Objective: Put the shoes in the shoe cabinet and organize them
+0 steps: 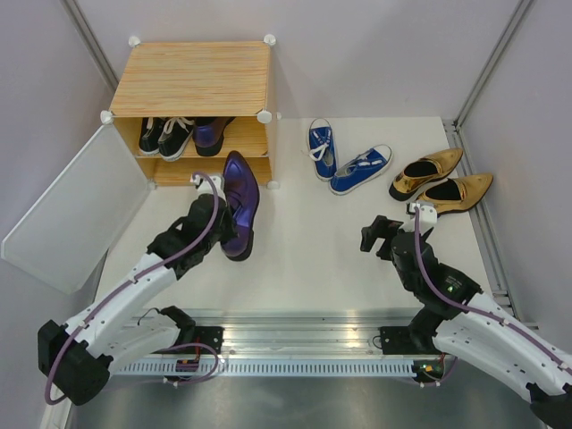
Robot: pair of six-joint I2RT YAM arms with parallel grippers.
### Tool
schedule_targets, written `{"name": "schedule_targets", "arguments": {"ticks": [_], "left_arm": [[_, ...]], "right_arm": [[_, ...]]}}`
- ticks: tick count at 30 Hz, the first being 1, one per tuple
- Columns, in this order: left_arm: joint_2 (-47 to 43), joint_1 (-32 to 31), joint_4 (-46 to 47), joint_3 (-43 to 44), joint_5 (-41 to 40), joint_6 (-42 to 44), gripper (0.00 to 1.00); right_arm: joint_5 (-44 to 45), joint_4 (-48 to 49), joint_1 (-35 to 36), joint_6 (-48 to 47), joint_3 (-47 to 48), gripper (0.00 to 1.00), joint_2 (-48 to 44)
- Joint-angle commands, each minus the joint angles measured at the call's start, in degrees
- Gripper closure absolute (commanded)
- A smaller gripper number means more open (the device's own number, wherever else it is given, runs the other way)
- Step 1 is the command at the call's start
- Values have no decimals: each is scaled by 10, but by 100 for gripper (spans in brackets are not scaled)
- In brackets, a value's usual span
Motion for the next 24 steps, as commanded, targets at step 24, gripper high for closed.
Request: {"name": "schedule_targets", "arguments": {"ticks": [24], "left_arm": [[261,114,150,339,77,217,98]], "right_arm": [[11,15,-30,-10,10,2,26]]}}
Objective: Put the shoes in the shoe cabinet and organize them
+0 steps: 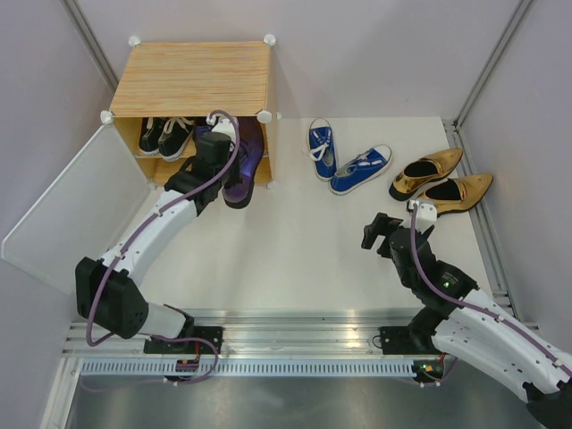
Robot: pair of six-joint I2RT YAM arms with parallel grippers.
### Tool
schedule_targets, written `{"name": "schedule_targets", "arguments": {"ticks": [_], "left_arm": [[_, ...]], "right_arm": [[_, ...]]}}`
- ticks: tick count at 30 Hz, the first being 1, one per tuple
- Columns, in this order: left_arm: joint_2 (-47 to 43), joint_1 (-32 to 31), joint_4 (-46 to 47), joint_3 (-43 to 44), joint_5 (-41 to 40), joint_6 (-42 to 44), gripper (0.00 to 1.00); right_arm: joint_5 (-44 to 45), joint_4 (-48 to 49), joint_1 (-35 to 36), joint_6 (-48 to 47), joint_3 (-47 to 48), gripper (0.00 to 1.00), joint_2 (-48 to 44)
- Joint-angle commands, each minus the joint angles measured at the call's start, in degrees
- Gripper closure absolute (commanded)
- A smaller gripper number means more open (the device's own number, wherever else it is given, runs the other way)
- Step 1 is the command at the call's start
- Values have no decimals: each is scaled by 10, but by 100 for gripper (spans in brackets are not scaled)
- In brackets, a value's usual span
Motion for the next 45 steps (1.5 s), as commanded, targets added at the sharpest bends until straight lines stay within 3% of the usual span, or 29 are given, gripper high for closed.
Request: {"name": "schedule_targets", "arguments": {"ticks": [1,10,23,32,35,39,42,45], "left_arm": [[10,13,112,64,18,44,98],[88,47,127,131,64,48,98],[153,60,141,191,66,53,97],[190,65,148,217,67,52,89],[201,67,148,220,69,49,80],[205,68,148,217,68,43,48],[204,68,149,215,67,38,34],[201,68,147,214,65,37,29]], "right_arm": [[9,11,-11,-7,10,2,6],[15,12,-22,-7,10,2,1],[13,14,-37,-10,11,2,9],[11,16,-40,-12,11,2,17],[14,13,-42,-11,11,2,15],[15,15,-43,-11,10,2,8],[15,14,-44,-11,10,2,8],[13,15,-44,-11,10,2,10]]}}
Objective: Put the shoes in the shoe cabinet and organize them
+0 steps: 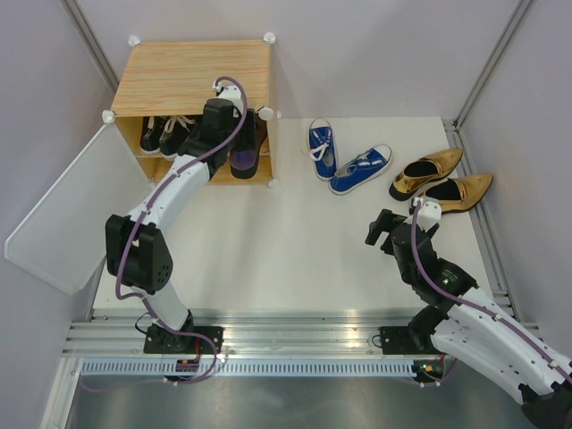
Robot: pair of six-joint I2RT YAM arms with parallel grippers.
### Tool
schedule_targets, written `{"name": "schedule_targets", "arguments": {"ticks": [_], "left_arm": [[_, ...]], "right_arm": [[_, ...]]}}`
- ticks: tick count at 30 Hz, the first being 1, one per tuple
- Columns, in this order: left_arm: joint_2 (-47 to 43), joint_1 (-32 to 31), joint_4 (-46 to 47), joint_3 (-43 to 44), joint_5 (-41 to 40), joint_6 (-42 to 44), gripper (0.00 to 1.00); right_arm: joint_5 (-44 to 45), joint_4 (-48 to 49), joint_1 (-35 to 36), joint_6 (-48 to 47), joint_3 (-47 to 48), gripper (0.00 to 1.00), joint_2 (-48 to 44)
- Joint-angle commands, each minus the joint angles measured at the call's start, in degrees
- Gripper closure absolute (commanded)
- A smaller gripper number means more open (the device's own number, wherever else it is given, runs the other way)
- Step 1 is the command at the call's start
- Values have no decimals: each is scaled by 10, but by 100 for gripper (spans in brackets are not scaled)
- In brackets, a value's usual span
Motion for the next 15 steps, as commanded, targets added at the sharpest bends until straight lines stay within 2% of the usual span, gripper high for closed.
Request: {"name": "schedule_targets", "arguments": {"ticks": [1,9,15], "left_arm": [[7,14,75,28,9,0,27],[-15,14,55,35,23,-3,14],[-36,14,38,34,30,-3,10]], "right_arm": [[11,10,-4,-7,10,2,-1],[5,10,-4,-7,10,2,1],[0,10,-4,-7,9,2,2]]}}
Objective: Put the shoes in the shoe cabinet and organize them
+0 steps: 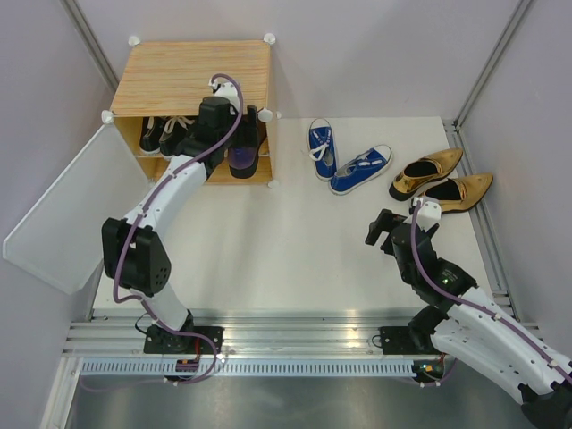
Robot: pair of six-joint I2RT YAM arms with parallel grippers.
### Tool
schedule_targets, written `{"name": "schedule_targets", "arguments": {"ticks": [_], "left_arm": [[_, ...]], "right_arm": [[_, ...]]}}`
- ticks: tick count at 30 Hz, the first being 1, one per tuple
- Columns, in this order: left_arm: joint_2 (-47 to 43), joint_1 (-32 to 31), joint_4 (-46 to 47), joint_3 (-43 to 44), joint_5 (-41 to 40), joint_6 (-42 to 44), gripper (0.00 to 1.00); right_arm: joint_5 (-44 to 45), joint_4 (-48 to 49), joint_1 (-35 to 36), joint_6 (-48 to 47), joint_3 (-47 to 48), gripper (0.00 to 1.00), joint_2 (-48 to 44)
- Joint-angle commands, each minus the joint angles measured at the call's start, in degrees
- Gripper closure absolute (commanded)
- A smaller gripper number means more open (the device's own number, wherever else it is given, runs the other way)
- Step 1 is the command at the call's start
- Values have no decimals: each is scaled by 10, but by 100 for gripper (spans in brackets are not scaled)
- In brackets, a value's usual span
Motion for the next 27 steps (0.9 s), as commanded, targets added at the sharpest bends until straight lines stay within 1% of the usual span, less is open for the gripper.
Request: {"name": "schedule_targets", "arguments": {"ticks": [1,7,11,14,17,18,19,20,21,22,23,24,26,27], "left_arm": [[-32,12,35,31,22,2,10],[-49,11,13,31,29,7,9],[-76,11,-3,21,22,7,9],[-102,12,-10,2,33,1,11],[-154,11,-13,-32,41,-15,16],[-168,11,-13,-56,45,-20,20],[-201,11,-11,-71,50,-35,23],[-218,10,-11,-89,62,-43,34],[-234,11,-4,-126,64,-49,39],[-268,10,-1,-147,64,-65,43],[-284,10,7,-169,92,-72,52],[-301,10,26,-215,105,-78,66],[-339,6,44,-258,128,-100,79],[-346,5,49,-293,130,-107,87]], "right_arm": [[0,9,-2,-8,9,2,0],[-4,10,-2,-7,8,2,0],[-6,10,-2,-8,8,2,-2],[-8,11,-2,-10,8,2,2],[-12,10,-1,-10,7,2,8],[-13,11,-2,-9,8,2,10],[-14,11,-1,-10,9,2,13],[-14,11,-2,-10,10,2,15],[-15,12,-2,-10,11,2,17],[-15,12,-2,-11,11,2,18],[-16,12,-1,-11,13,2,19],[-19,12,-2,-12,13,2,20],[-22,15,-2,-11,12,2,24],[-25,14,-2,-12,13,2,26]]}}
